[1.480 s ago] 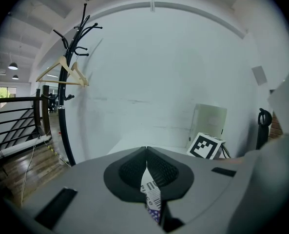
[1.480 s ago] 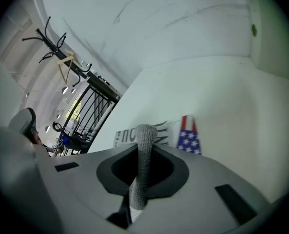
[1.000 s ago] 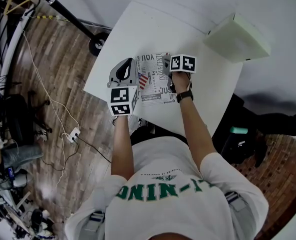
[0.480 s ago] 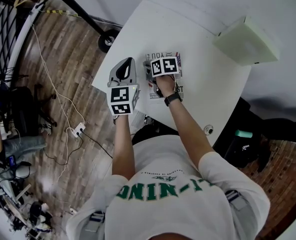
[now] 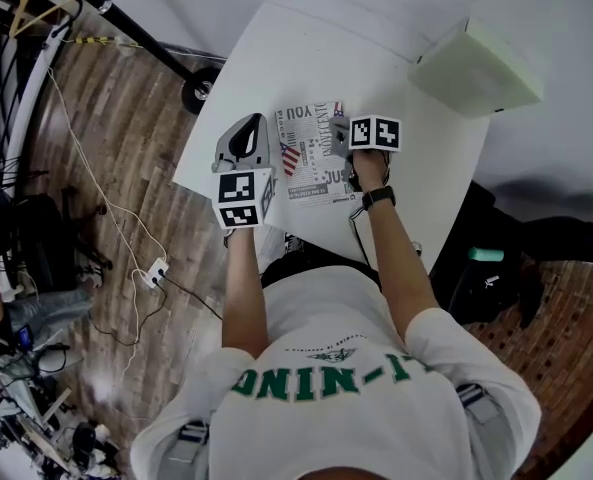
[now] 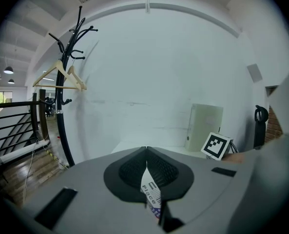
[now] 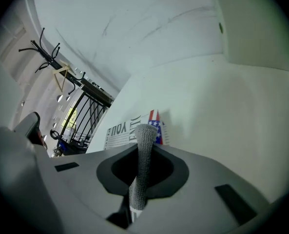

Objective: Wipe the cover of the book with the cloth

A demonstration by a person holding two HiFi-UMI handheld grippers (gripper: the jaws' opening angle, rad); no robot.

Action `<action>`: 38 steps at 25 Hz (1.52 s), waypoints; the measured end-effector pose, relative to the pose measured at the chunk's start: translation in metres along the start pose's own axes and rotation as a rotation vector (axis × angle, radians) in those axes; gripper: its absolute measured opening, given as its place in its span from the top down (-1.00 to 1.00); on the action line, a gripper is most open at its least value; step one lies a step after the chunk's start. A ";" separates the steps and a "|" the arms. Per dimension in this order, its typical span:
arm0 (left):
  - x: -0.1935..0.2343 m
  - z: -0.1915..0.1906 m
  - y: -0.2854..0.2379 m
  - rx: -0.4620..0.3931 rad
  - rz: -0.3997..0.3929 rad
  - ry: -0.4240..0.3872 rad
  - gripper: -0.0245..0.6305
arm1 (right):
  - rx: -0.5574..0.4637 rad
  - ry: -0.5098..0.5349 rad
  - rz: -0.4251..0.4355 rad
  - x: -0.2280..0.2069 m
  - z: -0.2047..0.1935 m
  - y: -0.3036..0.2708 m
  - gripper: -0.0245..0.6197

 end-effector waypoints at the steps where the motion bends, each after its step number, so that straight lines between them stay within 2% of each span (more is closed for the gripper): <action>1: -0.001 0.001 -0.001 -0.002 -0.003 -0.001 0.88 | -0.012 -0.011 -0.010 -0.006 0.001 0.005 0.82; 7: 0.003 0.002 0.005 -0.013 0.008 -0.002 0.88 | -0.029 -0.009 -0.064 -0.008 0.001 0.009 0.82; 8: 0.005 0.002 0.007 -0.014 0.015 -0.001 0.88 | -0.018 0.001 -0.055 -0.002 0.000 0.005 0.82; 14: 0.015 0.000 0.020 -0.014 0.058 0.004 0.88 | 0.108 0.119 0.129 0.074 -0.029 -0.040 0.82; 19: 0.024 -0.004 0.031 -0.012 0.094 0.010 0.88 | 0.183 0.200 0.148 0.110 -0.047 -0.068 0.82; 24: 0.024 -0.006 0.033 -0.008 0.093 0.010 0.88 | 0.165 0.183 0.108 0.089 -0.042 -0.054 0.82; 33: 0.008 0.000 0.021 -0.018 0.042 -0.002 0.88 | 0.021 0.004 0.017 -0.007 -0.033 0.013 0.82; 38: 0.001 0.001 0.021 -0.028 0.032 -0.008 0.88 | -0.008 0.013 -0.020 -0.014 -0.033 0.020 0.82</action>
Point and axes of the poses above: the fingertips, and each gripper's own axes: y backward along the fingers, x to its left, z out of its top, the point moved 10 cm from there along y, backward along the fingers, and after that the axes turned 10 degrees about x, right-handed, at the moved point
